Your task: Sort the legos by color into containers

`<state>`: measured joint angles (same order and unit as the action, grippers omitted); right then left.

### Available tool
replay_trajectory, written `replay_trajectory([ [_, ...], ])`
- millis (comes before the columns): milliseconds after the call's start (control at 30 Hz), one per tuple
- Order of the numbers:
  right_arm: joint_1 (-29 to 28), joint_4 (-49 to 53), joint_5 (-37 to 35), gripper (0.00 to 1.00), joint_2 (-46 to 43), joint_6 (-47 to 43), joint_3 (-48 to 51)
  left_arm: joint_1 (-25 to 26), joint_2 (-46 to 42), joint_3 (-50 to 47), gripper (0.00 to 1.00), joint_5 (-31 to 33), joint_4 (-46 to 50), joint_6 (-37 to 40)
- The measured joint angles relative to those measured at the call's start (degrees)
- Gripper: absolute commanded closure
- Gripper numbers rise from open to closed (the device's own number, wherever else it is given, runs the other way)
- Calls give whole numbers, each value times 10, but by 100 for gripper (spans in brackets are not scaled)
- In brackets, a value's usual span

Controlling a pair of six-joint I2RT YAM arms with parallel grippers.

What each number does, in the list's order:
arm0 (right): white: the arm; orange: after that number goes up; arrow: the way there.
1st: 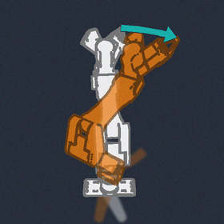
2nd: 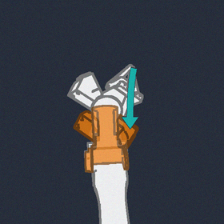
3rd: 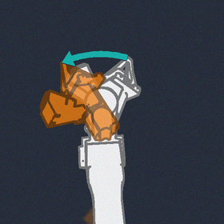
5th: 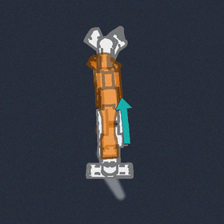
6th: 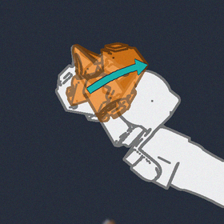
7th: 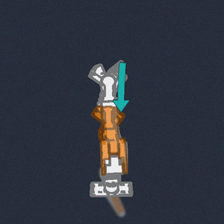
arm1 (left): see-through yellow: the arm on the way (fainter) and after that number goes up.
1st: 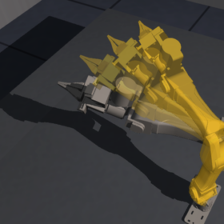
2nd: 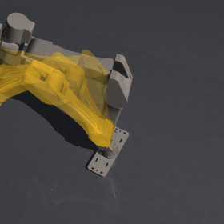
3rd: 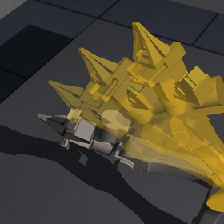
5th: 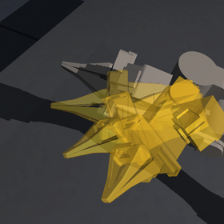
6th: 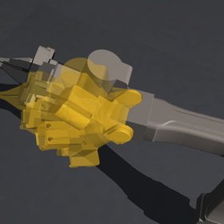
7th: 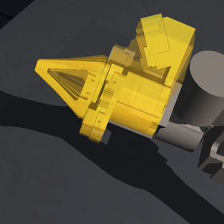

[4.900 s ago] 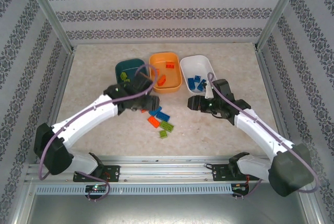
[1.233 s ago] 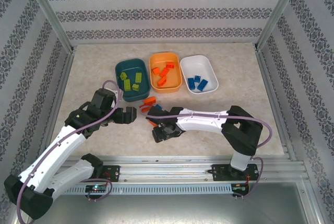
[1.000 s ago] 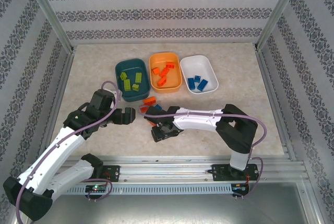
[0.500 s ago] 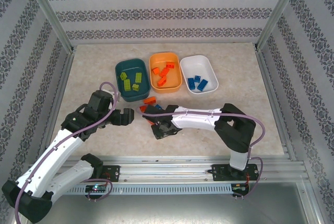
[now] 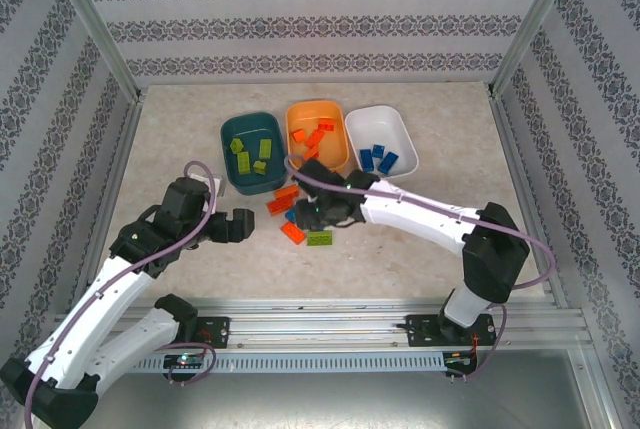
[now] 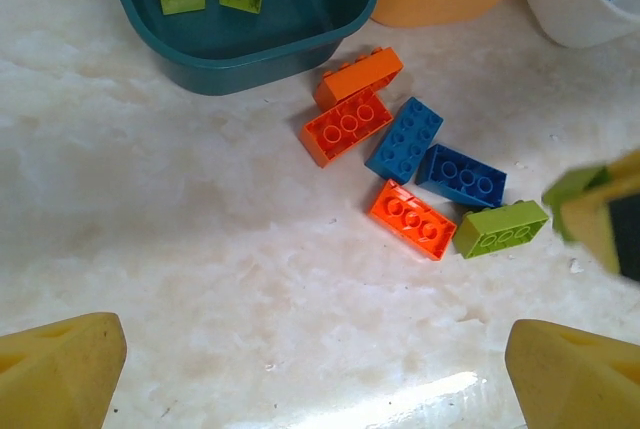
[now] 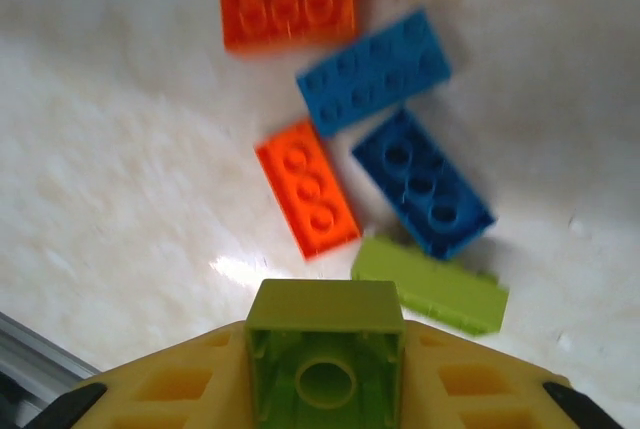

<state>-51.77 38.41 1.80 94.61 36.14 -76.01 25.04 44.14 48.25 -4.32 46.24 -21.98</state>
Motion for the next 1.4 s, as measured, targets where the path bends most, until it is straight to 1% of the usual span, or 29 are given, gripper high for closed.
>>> replay_trajectory([
  [100, 30, -1, 16, 66, 19, -22, -69, -4, -18, -6, 1, -4, 0, -11],
  [200, 55, -13, 42, 66, 59, -40, -142, -5, -40, -18, 1, -15, -2, -26],
  [300, 77, -35, 72, 66, 118, -52, -209, -8, -63, -33, 0, -28, -2, -44],
  [433, 101, -61, 102, 67, 220, -66, -310, -8, -82, -45, 0, -43, -1, -61],
  [567, 112, -83, 120, 67, 322, -73, -417, -10, -95, -46, 0, -52, -1, -75],
  [733, 118, -90, 125, 67, 453, -79, -577, -12, -103, -46, 0, -62, 0, -86],
  [800, 118, -87, 125, 66, 497, -79, -640, -13, -103, -46, 0, -64, 1, -88],
  [900, 119, -79, 125, 59, 550, -78, -715, -15, -103, -46, 0, -65, 1, -90],
  [1000, 122, -76, 125, 50, 567, -73, -736, -15, -103, -46, 0, -66, 2, -92],
  [1233, 130, -70, 127, 42, 563, -69, -731, -15, -103, -46, 0, -66, 3, -93],
  [1300, 133, -66, 127, 40, 550, -70, -713, -15, -103, -46, 0, -66, 5, -94],
  [1400, 134, -66, 132, 37, 505, -77, -654, -16, -104, -46, 0, -66, 6, -96],
])
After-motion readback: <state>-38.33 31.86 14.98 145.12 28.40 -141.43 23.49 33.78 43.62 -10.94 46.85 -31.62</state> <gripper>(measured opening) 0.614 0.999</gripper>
